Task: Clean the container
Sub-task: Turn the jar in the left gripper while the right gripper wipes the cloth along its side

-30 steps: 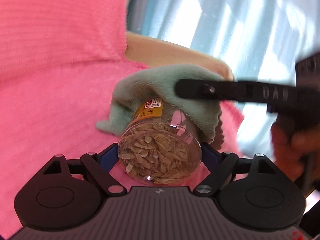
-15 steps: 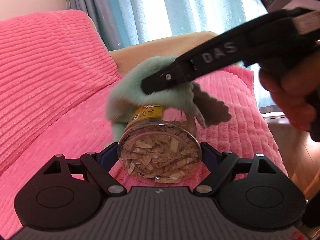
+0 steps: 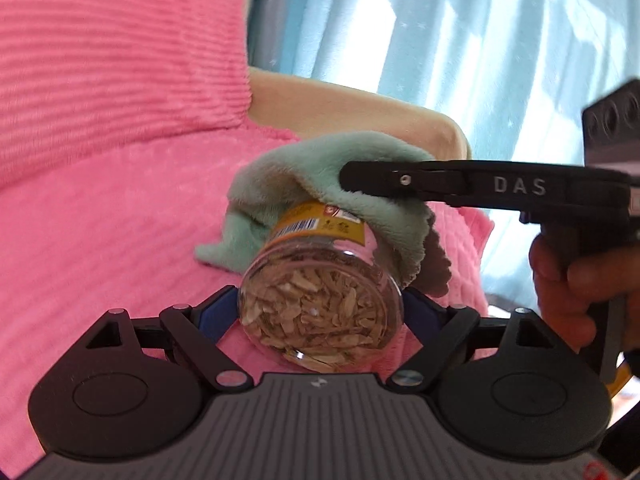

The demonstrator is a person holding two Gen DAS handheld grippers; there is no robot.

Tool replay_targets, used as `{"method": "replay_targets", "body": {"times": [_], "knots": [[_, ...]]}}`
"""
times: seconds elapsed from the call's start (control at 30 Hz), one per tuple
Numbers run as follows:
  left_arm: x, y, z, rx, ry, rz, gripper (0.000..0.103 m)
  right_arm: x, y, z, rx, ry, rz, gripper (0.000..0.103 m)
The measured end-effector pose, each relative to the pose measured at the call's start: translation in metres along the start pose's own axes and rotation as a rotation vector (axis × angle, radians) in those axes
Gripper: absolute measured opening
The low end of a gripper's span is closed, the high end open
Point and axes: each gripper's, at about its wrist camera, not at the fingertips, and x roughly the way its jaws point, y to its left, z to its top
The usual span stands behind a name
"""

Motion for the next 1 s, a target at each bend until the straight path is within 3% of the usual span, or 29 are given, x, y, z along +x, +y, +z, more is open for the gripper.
{"method": "replay_targets", "body": {"times": [0.1, 0.27, 0.73, 1.0], "knots": [[0.0, 0.005, -0.002, -0.034, 0.007, -0.018, 0.088, 0.001, -0.003, 0.0, 0.006, 0.0, 0.0, 0.01], [-0.001, 0.001, -0.004, -0.001, 0.001, -0.008, 0.086, 0.002, -0.004, 0.0, 0.004, 0.001, -0.006, 0.01], [0.004, -0.043, -0.01, 0.414, 0.006, 0.153, 0.086, 0.002, -0.002, -0.002, -0.024, -0.005, -0.03, 0.011], [0.004, -0.054, -0.011, 0.489, 0.002, 0.173, 0.086, 0.002, -0.001, -0.003, -0.04, -0.009, -0.044, 0.01]]}}
